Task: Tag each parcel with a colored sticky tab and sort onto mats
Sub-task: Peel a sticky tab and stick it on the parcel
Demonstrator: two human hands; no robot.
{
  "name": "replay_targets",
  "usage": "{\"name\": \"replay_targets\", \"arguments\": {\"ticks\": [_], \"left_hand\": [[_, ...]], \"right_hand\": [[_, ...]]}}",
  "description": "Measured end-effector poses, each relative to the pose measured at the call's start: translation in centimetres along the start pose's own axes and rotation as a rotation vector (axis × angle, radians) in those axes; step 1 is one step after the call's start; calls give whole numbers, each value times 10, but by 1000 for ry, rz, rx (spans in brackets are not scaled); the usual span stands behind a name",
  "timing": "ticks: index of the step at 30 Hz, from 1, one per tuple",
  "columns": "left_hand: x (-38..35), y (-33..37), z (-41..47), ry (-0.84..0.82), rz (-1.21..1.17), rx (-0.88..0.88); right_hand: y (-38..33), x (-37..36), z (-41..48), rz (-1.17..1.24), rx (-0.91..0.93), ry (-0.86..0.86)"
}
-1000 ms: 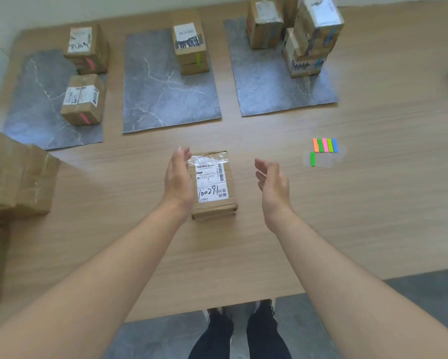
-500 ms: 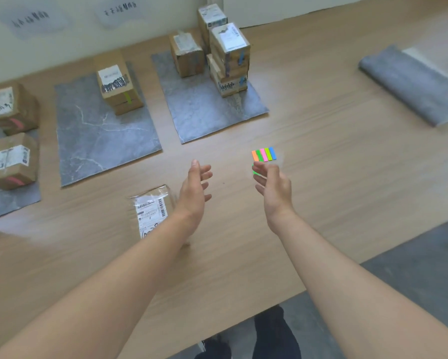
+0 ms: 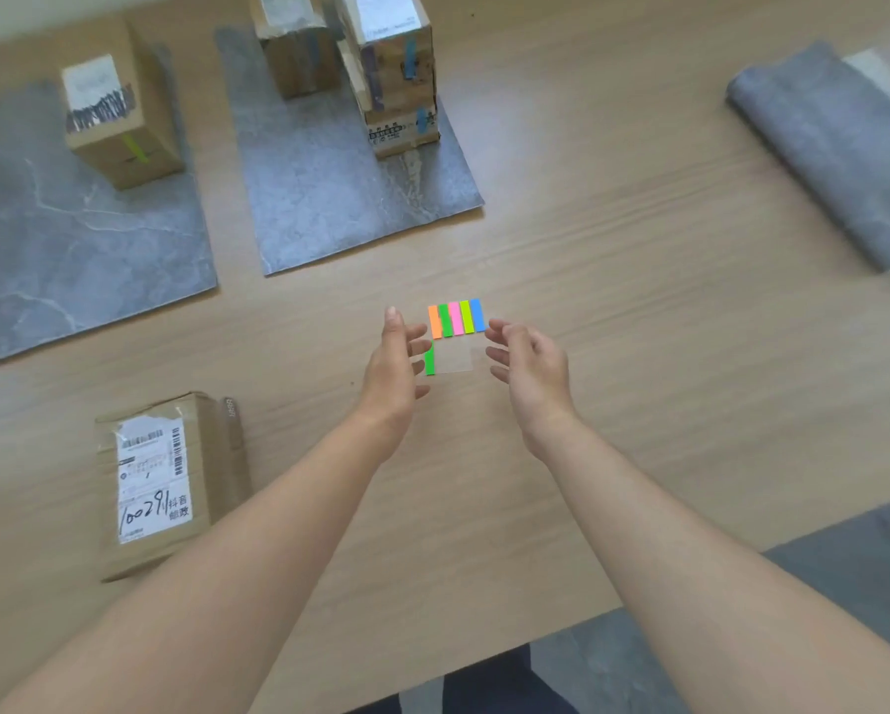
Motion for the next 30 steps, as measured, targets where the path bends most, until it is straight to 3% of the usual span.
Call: {"name": "replay_targets", "arguments": {"ticks": [5, 9, 13, 17, 19, 21, 30], "left_hand": [[-12, -2, 28, 46, 60, -37], [-7, -10, 46, 130, 255, -152], [-6, -13, 55, 117, 350, -236], [-1, -15, 60, 158, 936, -545], [2, -18, 62, 121, 1259, -640], [2, -20, 62, 71, 1420, -643], [0, -21, 65, 24, 1457, -663]], "right_hand": [[15, 6, 36, -289, 100, -50], [19, 1, 64, -735, 316, -239], [19, -15, 90, -925, 455, -425], [6, -30, 111, -1141, 449, -619], [3, -32, 116, -1168, 456, -610], [0, -33, 118, -1153, 456, -599], [-8, -44, 131, -1166, 300, -578]]}}
Point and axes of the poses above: each hand's wrist, its own z-axis towards the middle knuckle, its own x-axis out of the back of the hand, y = z × x, the point moved 1 cm from there along z, towards the middle knuckle, and after that the axes turned 10 degrees about x, right-handed, at the moved point
